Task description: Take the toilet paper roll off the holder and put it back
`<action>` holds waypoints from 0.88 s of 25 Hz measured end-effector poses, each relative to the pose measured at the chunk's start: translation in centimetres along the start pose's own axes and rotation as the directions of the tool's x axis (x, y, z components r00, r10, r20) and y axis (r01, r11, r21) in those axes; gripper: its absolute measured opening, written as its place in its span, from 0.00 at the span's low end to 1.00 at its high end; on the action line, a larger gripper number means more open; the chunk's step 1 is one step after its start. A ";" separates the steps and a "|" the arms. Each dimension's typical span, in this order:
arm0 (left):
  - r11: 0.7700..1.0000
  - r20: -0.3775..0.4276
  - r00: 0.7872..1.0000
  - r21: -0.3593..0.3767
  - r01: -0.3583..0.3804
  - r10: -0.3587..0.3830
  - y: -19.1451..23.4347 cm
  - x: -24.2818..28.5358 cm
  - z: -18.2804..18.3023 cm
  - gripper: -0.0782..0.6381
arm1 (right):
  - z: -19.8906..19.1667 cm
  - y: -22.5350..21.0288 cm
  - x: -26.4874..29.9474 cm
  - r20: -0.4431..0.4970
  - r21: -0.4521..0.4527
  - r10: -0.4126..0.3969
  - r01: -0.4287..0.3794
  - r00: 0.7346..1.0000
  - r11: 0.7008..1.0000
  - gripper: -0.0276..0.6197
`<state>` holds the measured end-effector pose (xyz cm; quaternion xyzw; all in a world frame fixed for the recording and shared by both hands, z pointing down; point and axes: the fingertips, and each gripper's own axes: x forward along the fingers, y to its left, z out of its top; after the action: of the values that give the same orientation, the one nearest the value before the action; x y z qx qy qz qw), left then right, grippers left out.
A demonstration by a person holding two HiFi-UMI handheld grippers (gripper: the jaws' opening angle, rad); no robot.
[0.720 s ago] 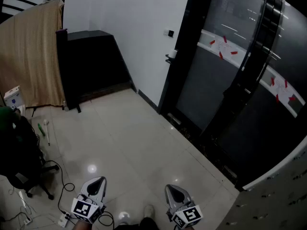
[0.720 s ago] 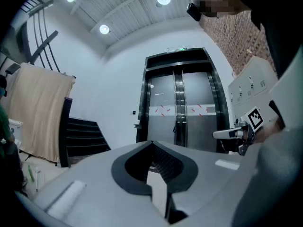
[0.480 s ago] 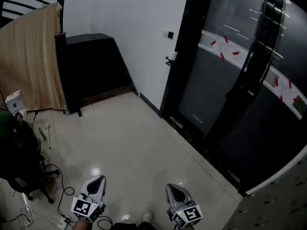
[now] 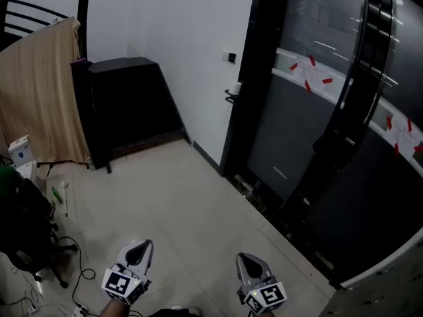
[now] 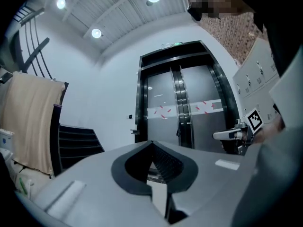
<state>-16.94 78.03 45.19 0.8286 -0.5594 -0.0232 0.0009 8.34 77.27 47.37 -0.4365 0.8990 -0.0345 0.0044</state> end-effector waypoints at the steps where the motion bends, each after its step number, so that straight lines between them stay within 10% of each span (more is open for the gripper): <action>1: 1.000 0.004 1.000 0.002 0.001 -0.001 -0.4 0.9 0.0 0.11 | 0.1 -0.8 0.1 0.000 0.001 0.001 -0.001 1.000 1.000 0.06; 22: 0.995 -0.026 0.996 -0.056 0.084 -0.086 4.5 17.8 -4.3 0.11 | -0.8 -11.9 10.0 -0.035 0.017 -0.113 0.114 0.993 0.993 0.06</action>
<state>-14.35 59.71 48.95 0.8515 -0.5228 -0.0268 0.0308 11.45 62.20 49.19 -0.4862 0.8723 -0.0506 -0.0089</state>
